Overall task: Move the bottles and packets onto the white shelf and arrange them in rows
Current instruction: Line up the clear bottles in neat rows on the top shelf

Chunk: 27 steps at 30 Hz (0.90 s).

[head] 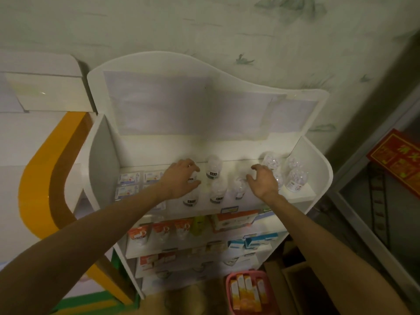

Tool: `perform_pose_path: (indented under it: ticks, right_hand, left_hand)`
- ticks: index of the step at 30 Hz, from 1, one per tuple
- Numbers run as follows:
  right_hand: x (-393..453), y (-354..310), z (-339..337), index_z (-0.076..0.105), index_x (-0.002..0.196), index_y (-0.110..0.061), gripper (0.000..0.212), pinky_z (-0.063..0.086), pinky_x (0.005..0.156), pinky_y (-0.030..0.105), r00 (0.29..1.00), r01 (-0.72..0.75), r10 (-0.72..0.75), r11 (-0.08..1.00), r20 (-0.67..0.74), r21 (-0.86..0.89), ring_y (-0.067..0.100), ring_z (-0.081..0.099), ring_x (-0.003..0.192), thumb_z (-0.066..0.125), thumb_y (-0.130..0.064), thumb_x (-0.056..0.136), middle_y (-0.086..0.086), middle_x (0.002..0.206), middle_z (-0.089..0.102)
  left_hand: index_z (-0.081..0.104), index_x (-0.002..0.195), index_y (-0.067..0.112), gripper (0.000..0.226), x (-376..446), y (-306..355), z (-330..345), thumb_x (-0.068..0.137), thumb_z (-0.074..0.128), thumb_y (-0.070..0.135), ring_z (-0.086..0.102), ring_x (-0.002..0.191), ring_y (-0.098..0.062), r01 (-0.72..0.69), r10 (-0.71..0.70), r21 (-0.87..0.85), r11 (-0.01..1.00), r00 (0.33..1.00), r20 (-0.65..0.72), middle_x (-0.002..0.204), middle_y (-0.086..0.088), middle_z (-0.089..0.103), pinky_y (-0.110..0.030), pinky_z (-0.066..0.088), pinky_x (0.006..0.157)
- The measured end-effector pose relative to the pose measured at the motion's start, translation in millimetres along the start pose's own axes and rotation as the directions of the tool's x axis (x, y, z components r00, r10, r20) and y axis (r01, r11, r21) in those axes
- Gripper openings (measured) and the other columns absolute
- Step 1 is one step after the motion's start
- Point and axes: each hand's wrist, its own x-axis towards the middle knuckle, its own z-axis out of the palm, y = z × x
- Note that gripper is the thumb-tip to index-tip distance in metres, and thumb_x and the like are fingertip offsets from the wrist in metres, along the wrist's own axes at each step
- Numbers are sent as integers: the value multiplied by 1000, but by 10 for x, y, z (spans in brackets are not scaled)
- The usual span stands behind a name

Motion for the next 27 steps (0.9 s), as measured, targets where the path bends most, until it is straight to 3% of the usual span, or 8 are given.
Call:
perform_pose_path:
  ticks: [9,16,23,27]
  right_hand:
    - [267,132,-170,47,141,-16,56,48,98,41,993,20,-14,999,115,-47,28,54,124,64,-33,91,7,140,53]
    - [555,218,-154,43,146,-22,62,43,106,38,964,120,-93,988,248,-95,26,48,132,66,-17,88,4,149,45]
    - [808,335,-50,47,143,-23,60,42,106,35,947,160,-146,987,286,-26,23,51,129,69,-36,89,2,146,50]
    - [968,386,28,49,142,-23,56,42,101,30,905,211,-212,976,369,46,22,55,123,68,-33,90,3,145,51]
  left_hand:
    - [52,138,19,51,596,215,-118,93,58,42,46,128,-26,19,-23,53,998,997,76,148,-4,43,-37,35,105]
    - [42,146,20,60,911,307,-29,91,61,38,46,130,-24,-11,-17,122,992,975,223,156,-2,33,-35,37,106]
    - [34,150,17,67,1183,368,92,92,62,36,40,137,-25,-6,-60,208,978,948,312,158,-2,29,-36,34,110]
    - [28,154,17,72,1345,358,159,93,61,38,30,145,-25,12,-108,256,966,925,364,162,-4,24,-36,27,115]
